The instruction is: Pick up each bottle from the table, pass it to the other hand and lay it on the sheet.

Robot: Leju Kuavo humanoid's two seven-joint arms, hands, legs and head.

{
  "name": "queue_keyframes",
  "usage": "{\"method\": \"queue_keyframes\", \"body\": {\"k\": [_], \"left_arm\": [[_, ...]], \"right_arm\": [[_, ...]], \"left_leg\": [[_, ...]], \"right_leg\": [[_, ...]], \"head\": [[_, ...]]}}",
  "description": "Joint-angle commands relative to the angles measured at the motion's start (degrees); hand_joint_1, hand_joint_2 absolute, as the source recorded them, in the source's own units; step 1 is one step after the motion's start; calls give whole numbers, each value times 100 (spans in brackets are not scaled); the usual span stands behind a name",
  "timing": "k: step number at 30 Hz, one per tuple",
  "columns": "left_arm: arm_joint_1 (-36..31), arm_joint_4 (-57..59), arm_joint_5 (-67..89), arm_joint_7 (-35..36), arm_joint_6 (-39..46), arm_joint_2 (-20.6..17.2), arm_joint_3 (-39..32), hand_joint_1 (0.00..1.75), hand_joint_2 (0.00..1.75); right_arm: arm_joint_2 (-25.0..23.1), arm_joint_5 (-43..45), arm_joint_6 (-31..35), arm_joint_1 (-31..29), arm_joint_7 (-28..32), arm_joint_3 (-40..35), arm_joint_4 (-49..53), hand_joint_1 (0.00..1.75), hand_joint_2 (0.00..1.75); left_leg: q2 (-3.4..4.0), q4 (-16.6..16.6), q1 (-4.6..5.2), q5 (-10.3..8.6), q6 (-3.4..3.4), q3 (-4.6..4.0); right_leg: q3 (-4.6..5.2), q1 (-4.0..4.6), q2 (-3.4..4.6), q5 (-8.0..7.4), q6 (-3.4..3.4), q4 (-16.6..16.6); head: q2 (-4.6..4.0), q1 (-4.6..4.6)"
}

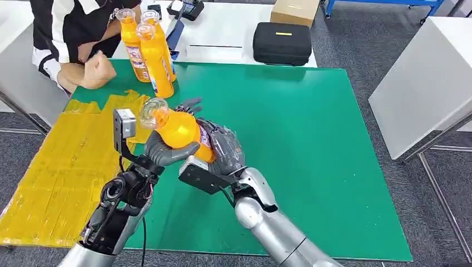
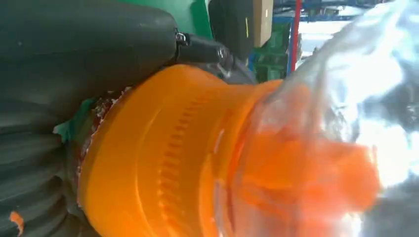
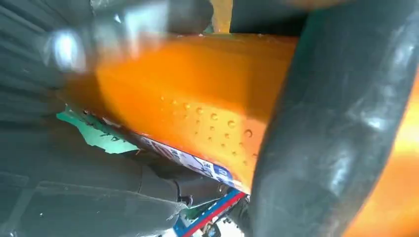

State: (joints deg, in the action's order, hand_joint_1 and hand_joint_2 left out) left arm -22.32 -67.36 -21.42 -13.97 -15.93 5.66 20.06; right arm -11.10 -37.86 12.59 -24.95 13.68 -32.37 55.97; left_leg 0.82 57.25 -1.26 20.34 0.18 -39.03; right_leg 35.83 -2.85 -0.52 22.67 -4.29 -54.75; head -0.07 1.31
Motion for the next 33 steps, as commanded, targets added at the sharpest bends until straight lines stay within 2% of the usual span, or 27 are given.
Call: {"method": "queue_keyframes", "body": {"k": [1, 2, 3, 6, 10, 11, 12, 13, 14, 18, 19, 21, 24, 26, 27, 28, 29, 30, 31, 32, 33], "left_arm": [[-310, 442, -8, 34, 173, 90, -101, 175, 175], [-310, 442, -8, 34, 173, 90, -101, 175, 175], [-318, 480, 0, 33, 172, 95, -81, 175, 175], [-321, 495, 8, 23, 160, 98, -68, 175, 175], [-316, 489, 14, 19, 174, 106, -68, 175, 175], [-316, 497, 16, 19, 182, 107, -74, 175, 175], [-322, 530, 13, 19, 208, 113, -99, 175, 175], [-330, 570, 14, 22, 242, 118, -130, 175, 175], [-336, 587, 95, 2, 302, 98, -119, 175, 175], [-382, 784, 760, -133, 903, 57, -173, 175, 175], [-376, 851, 788, -111, 977, 64, -286, 175, 175], [-344, 823, 792, -113, 1017, 25, -375, 175, 175], [-262, 649, 791, -157, 1111, -54, -468, 175, 175], [-241, 556, 992, -211, 1374, -123, -485, 175, 175], [-237, 535, 985, -208, 1373, -142, -484, 175, 175], [-232, 492, 1478, -325, 1920, -182, -442, 175, 175], [-257, 451, 2654, -490, 3084, -290, -272, 175, 175], [-215, 352, 2727, -456, 3100, -258, -317, 175, 175], [-261, 359, 4167, -299, 4263, -430, -19, 175, 175], [-194, 239, 5262, -10, 4664, -484, 7, 175, 175], [-104, 118, 6261, 290, 4826, -506, -139, 175, 175]], "right_arm": [[31, 102, -67, -185, 179, -533, -496, 175, 175], [31, 102, -67, -185, 179, -533, -496, 175, 175], [37, 102, -42, -188, 179, -525, -505, 175, 175], [37, 103, -8, -190, 178, -510, -511, 175, 175], [37, 125, 59, -180, 180, -465, -502, 175, 175], [41, 135, 84, -174, 188, -448, -495, 175, 175], [53, 162, 157, -149, 210, -401, -460, 175, 175], [68, 226, 313, -88, 302, -308, -346, 37, 175], [81, 323, 375, -37, 367, -237, -274, 0, 175], [301, 604, 656, 259, 553, 11, 470, 0, 175], [383, 661, 841, 377, 607, 103, 786, 0, 175], [529, 573, 1008, 498, 600, 173, 1204, 0, 175], [670, 501, 1102, 691, 547, 364, 1869, 0, 175], [716, 397, 1289, 856, 576, 614, 2401, 0, 175], [775, 424, 1241, 897, 547, 654, 2589, 0, 175], [774, 385, 1298, 1006, 557, 766, 2856, 0, 175], [800, 356, 1357, 1158, 595, 891, 3203, 0, 175], [849, 359, 1297, 1274, 585, 940, 3456, 0, 175], [836, 341, 1314, 1371, 629, 1019, 3657, 0, 175], [840, 390, 1257, 1468, 680, 1076, 3872, 0, 175], [828, 429, 1168, 1534, 681, 1128, 4060, 0, 175]], "left_leg": [[-10, 6, -4, 27, 4, 52], [-5, -2, -3, 9, 2, 22], [-8, 1, -2, 21, 4, 46], [-11, -1, -3, 11, 2, 28], [-10, 10, -4, 33, 4, 61], [-13, 2, -4, 16, 3, 35], [-15, 6, -5, 25, 4, 49], [-16, 9, -5, 31, 5, 60], [-13, 1, -4, 16, 3, 35], [-21, 5, -3, 27, 5, 56], [-15, -1, -3, 13, 3, 30], [-24, 8, -2, 29, 5, 55], [-5, -4, 5, 13, 2, 25], [-9, 14, -3, 32, 3, 44], [-16, -2, 0, 9, 3, 18], [-20, 9, -2, 27, 6, 43], [-10, 5, 0, 19, 7, 33], [-12, 10, -1, 30, 8, 48], [-14, 8, -2, 27, 7, 40], [-13, -2, 1, 9, 4, 15], [-23, 8, -2, 26, 5, 41]], "right_leg": [[-54, 7, -1, 25, 37, -3], [-24, 5, -1, 8, 19, 4], [-47, 5, 0, 19, 29, 1], [-31, 5, -6, 12, 23, 3], [-61, 8, 1, 30, 44, -8], [-37, 6, -5, 16, 29, -1], [-52, 9, -6, 24, 36, -4], [-62, 9, -5, 31, 44, -7], [-38, 6, -6, 16, 28, 1], [-60, 7, -11, 29, 38, -3], [-33, 5, -9, 14, 24, 2], [-61, 6, -14, 32, 38, -7], [-26, -1, 0, 11, 21, 1], [-41, 8, -1, 29, 41, -14], [-17, 3, -14, 13, 21, 1], [-44, 6, -16, 32, 37, -9], [-35, 2, -10, 22, 29, -4], [-50, 3, -6, 31, 35, -7], [-44, 4, -8, 28, 31, -6], [-18, 1, -10, 12, 18, 1], [-47, 4, -16, 30, 33, -7]], "head": [[0, 0], [0, -2], [0, 0], [0, -2], [0, 0], [0, 0], [0, 0], [0, 0], [0, 0], [0, -2], [0, 0], [0, -2], [0, -2], [0, 2], [0, -2], [0, -2], [0, 0], [0, -2], [0, 0], [0, -2], [0, -2]]}}
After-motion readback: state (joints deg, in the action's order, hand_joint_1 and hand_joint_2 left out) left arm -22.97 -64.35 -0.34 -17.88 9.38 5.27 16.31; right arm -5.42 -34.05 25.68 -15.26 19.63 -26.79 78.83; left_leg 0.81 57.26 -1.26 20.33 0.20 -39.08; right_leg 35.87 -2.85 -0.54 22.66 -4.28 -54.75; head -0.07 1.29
